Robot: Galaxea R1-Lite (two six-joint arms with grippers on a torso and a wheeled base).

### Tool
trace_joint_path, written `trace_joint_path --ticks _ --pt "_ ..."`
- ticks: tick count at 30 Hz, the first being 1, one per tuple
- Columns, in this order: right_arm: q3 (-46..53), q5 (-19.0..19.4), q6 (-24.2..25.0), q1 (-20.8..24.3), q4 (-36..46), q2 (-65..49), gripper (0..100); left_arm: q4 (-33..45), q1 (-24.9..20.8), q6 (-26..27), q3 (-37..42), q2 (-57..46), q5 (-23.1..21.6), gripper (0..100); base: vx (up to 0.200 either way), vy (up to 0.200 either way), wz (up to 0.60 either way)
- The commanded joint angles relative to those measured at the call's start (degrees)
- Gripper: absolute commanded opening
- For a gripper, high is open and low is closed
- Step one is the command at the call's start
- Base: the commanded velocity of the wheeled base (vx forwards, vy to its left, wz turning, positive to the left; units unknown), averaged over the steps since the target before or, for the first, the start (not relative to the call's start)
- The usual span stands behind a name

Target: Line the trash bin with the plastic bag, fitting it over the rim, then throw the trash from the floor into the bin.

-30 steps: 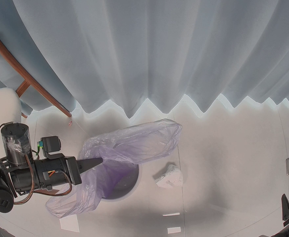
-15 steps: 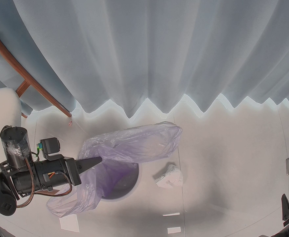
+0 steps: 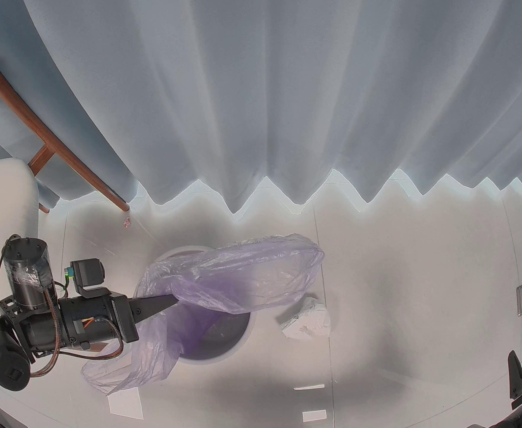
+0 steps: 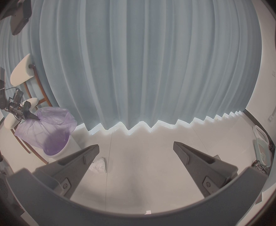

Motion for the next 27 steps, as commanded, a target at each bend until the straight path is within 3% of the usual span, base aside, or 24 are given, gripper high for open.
trace_joint_path --ticks 1,6,14,20,27 --pt "1.0 0.1 -0.1 0.0 0.0 -1.0 100 0.0 1.3 1.6 0.7 0.7 -2.2 0 0.0 0.0 0.0" --pt "1.0 -0.1 0.0 0.0 -0.1 -1.0 100 -1.2 3.9 7.6 1.1 3.3 -2.4 0 0.0 0.0 0.0" --pt "1.0 -0.2 0.0 0.0 -0.2 -1.0 100 -1.3 4.7 10.2 4.4 2.1 -1.9 0 0.0 0.0 0.0" --pt "1.0 -0.2 0.0 0.0 -0.2 -1.0 100 -1.5 8.2 14.4 2.7 4.2 -2.3 0 0.0 0.0 0.0" --pt "1.0 0.1 -0.1 0.0 -0.2 -1.0 100 -2.5 4.9 19.9 2.3 8.3 -1.6 0 0.0 0.0 0.0"
